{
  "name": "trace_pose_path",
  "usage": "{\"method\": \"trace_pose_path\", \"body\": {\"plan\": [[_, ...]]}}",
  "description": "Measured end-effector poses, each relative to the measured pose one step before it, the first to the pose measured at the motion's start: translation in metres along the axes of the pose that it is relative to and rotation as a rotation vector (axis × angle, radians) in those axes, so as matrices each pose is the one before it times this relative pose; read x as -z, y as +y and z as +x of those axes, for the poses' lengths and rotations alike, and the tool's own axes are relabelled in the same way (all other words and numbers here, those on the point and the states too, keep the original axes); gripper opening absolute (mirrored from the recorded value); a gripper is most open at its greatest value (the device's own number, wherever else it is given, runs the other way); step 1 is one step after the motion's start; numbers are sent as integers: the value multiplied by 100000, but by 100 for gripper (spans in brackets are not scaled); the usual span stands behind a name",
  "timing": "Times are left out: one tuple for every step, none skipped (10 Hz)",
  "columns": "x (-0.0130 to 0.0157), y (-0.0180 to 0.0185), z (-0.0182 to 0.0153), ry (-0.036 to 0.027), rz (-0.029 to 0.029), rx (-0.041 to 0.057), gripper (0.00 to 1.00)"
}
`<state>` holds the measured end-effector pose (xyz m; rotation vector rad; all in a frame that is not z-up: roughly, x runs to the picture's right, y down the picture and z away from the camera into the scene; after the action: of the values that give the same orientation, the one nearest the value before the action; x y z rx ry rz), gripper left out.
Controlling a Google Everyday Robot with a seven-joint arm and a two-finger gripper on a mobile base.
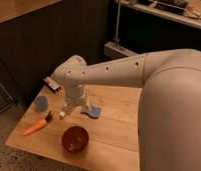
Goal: Place the pepper in the ceramic bowl
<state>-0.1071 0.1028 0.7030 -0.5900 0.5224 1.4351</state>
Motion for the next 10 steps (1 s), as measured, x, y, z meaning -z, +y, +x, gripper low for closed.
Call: {"method": "trace_pose_path", "body": {"plan": [[-1, 3, 1, 3, -2, 4, 65], [0, 2, 1, 0, -2, -1, 65], [0, -3, -1, -2, 2, 1, 65], [0, 2, 1, 2, 0, 7, 65], [1, 0, -2, -4, 1, -5, 65], [2, 15, 8, -20, 32, 69, 65], [30, 14, 14, -132, 234, 236, 65], [-521, 770, 82, -30, 2609, 2748, 65], [-666, 1434, 282, 478, 2526, 4025, 65], [-542, 1068, 117, 122, 1967, 3158, 65]]}}
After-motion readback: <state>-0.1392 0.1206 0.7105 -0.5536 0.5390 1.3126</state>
